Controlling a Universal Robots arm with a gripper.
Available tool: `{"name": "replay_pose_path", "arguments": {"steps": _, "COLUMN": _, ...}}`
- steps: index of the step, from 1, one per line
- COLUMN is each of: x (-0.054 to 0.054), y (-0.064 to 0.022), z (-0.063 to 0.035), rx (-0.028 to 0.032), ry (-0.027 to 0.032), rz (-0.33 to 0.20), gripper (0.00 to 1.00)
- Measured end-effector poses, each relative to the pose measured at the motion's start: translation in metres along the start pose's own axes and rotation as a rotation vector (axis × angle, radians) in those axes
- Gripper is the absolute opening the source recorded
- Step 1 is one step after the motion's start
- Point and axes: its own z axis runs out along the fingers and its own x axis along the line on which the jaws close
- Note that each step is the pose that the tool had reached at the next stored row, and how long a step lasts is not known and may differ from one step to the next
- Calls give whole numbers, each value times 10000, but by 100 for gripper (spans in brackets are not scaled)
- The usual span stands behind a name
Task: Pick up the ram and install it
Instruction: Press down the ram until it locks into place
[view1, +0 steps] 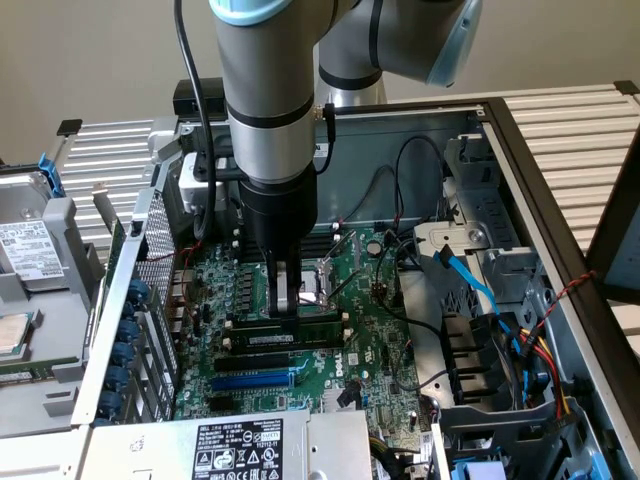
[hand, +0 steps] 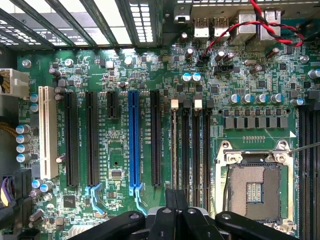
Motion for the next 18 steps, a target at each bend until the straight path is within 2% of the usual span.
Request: {"name": "replay_pose_path", "arguments": {"steps": 18, "x": 0, "y": 0, "z": 22, "rx": -1, "ry": 0, "rz": -1, "gripper": 10}}
